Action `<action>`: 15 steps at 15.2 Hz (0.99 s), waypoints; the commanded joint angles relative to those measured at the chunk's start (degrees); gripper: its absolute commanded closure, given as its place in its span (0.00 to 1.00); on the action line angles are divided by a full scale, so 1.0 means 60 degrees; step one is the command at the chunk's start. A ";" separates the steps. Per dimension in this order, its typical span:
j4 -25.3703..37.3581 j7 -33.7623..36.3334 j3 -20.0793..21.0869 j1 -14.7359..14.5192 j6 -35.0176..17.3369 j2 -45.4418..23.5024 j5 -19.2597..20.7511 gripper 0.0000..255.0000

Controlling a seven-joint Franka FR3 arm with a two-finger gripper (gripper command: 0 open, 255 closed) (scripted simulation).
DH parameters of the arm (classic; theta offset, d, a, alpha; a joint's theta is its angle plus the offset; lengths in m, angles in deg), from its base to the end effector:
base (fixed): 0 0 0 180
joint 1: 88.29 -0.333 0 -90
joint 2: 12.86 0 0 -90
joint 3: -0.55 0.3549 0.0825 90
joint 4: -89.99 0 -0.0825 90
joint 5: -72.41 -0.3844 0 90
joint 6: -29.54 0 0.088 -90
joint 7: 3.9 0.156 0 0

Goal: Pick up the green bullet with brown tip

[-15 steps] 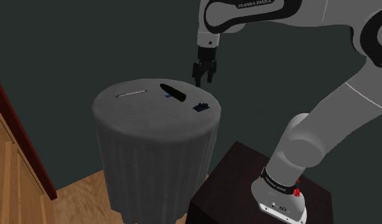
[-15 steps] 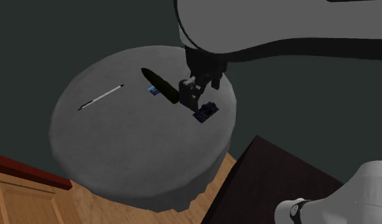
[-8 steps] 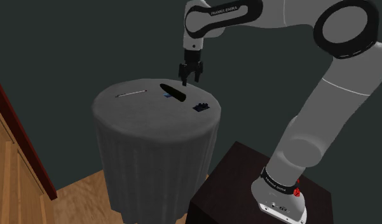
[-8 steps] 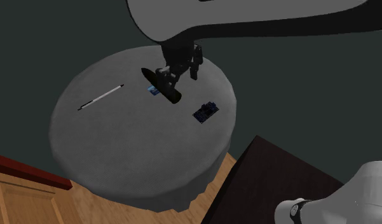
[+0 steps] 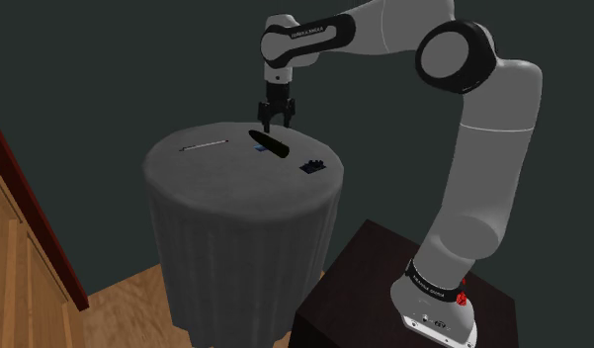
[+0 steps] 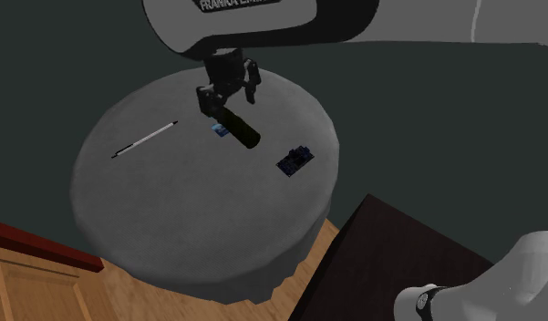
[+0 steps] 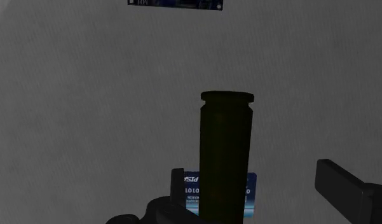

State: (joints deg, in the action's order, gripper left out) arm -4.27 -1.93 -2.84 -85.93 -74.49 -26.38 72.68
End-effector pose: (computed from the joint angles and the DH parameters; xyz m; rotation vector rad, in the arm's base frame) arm 0.6290 -0.0612 0.4588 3.1168 -0.2064 -0.1025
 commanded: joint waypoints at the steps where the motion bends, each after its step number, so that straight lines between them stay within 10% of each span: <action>1: 0.1033 0.0028 -0.0026 0.0049 0.0175 -0.0838 -0.0051 0.00; 6: 0.3594 0.0068 -0.0071 0.0216 0.0725 -0.2805 -0.0176 0.00; 15: 0.2776 0.0074 -0.0064 0.0206 -0.0192 -0.2904 -0.0182 0.00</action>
State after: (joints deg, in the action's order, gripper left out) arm 12.55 -1.52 -3.24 -84.66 -75.37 -43.74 71.60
